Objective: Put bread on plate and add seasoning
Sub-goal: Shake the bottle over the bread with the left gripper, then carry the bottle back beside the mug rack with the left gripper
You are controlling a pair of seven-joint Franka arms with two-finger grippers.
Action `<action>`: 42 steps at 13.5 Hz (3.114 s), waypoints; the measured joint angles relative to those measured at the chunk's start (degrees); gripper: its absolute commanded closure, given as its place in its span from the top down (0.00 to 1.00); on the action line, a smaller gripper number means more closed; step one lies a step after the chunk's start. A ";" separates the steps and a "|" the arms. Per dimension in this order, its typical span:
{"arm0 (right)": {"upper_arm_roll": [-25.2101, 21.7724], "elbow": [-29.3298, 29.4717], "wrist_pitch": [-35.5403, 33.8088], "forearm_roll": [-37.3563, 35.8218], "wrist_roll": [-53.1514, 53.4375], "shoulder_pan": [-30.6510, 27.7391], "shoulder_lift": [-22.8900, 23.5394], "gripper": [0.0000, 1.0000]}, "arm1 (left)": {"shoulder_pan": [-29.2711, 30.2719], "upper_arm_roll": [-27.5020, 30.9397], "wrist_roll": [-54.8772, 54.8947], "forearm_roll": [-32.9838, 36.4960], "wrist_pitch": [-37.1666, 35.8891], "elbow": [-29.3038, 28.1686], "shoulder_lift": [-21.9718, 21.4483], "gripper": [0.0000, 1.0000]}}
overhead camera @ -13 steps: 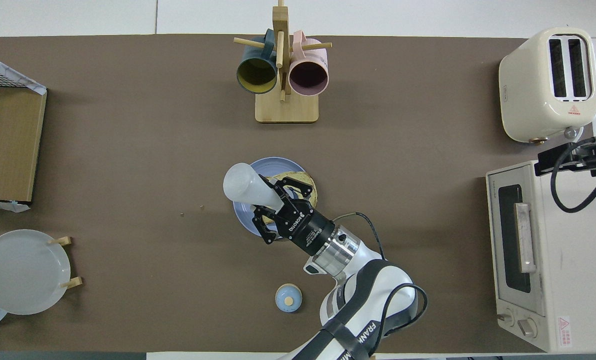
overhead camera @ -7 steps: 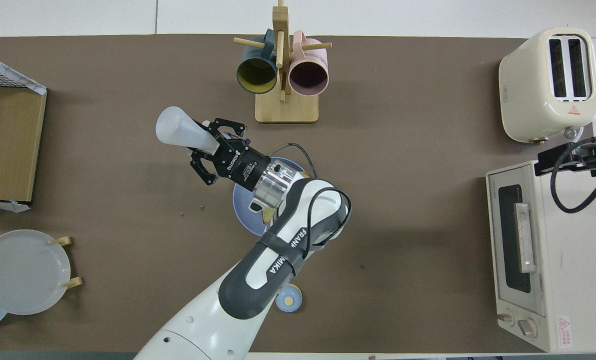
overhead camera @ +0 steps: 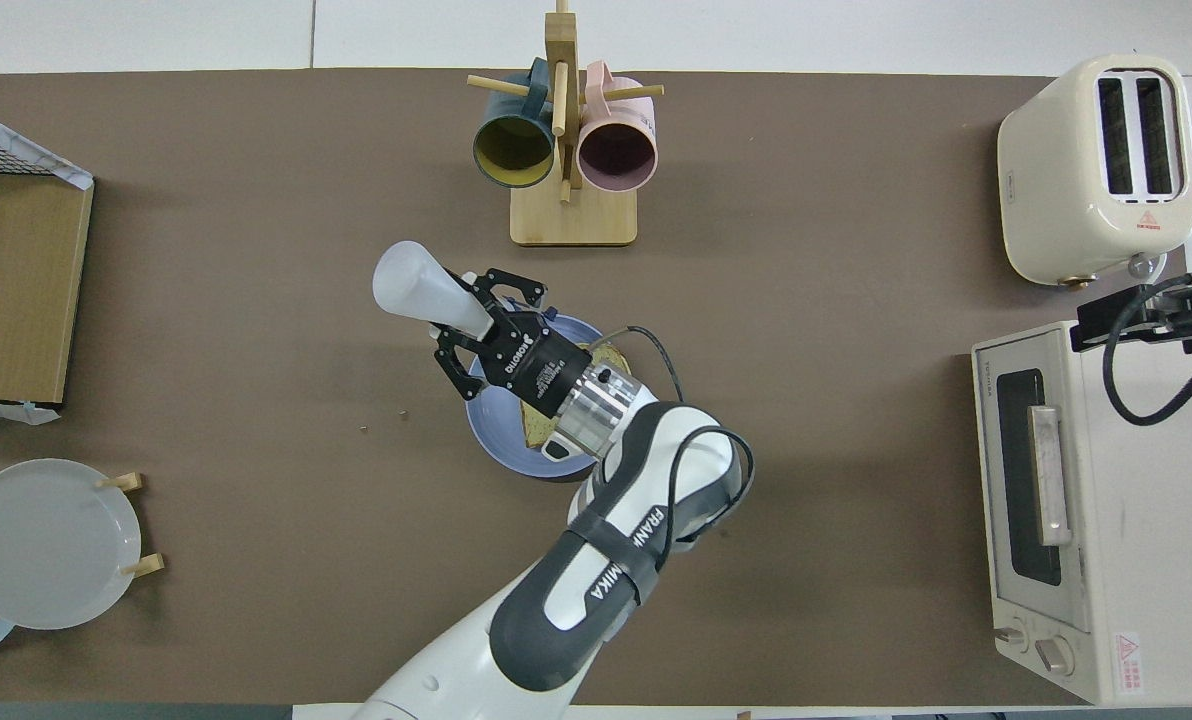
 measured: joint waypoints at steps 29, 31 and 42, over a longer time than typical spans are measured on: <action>0.00 0.00 0.00 0.00 0.00 0.00 0.00 1.00 | 16.87 1.25 -12.26 -11.85 14.31 1.89 -8.22 0.00; 0.00 0.00 0.00 0.00 0.00 0.00 0.00 1.00 | 18.73 1.32 -13.67 -17.46 17.83 2.09 -10.75 0.00; 0.00 0.00 0.00 0.00 0.00 0.00 0.00 1.00 | 32.29 1.44 -23.33 -49.41 39.13 0.71 -20.51 0.00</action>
